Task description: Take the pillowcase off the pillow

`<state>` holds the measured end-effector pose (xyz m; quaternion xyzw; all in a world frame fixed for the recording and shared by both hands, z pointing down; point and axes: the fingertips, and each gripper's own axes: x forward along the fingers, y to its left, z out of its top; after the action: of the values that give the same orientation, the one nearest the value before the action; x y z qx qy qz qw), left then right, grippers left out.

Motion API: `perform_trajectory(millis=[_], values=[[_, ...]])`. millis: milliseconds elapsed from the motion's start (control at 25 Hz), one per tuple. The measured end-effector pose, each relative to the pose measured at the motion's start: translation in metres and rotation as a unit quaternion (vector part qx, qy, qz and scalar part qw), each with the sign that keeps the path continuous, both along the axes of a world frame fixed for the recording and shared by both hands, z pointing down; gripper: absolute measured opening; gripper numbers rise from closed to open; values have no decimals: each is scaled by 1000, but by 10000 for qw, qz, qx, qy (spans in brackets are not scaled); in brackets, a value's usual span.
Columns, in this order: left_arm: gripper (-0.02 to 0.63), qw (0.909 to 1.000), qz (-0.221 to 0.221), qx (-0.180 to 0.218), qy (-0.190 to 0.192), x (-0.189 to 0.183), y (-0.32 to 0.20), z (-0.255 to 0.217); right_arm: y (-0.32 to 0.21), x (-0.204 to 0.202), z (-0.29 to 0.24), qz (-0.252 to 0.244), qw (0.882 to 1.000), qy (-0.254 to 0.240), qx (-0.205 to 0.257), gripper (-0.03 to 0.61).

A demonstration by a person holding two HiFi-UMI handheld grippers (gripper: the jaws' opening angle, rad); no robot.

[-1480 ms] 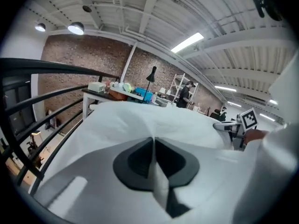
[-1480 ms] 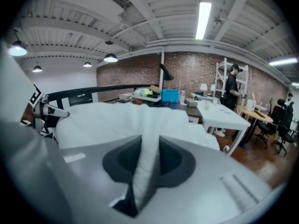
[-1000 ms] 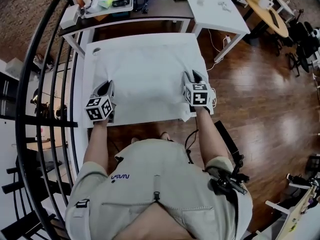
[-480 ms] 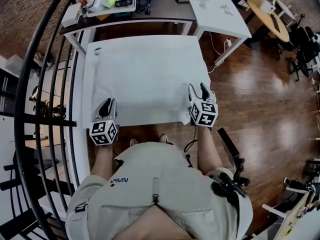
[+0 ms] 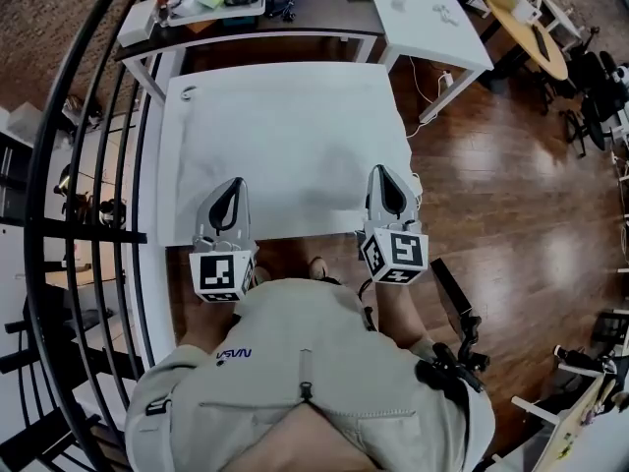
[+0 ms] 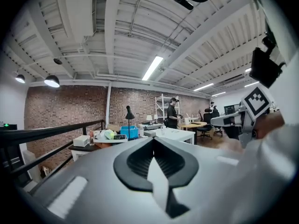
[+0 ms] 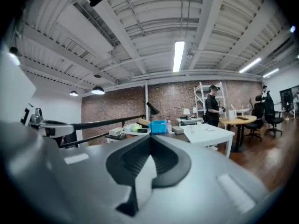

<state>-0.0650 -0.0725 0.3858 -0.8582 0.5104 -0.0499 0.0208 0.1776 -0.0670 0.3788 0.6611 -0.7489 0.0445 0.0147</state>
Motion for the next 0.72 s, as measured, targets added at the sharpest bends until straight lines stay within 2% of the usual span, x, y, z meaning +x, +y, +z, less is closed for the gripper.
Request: perform_trajectory(millis=[120, 320, 480, 720], values=[[5, 9999, 48, 156, -38, 15, 15, -6, 17, -14, -9, -112, 9998, 11, 134, 3], [5, 9991, -55, 232, 343, 27, 25, -21, 36, -34, -6, -324, 9992, 24, 242, 3], [5, 9997, -106, 206, 17, 17, 20, -5, 41, -50, 14, -512, 9986, 54, 85, 3], [5, 9999, -5, 158, -63, 21, 23, 4, 40, -57, 20, -673, 9977, 49, -33, 2]])
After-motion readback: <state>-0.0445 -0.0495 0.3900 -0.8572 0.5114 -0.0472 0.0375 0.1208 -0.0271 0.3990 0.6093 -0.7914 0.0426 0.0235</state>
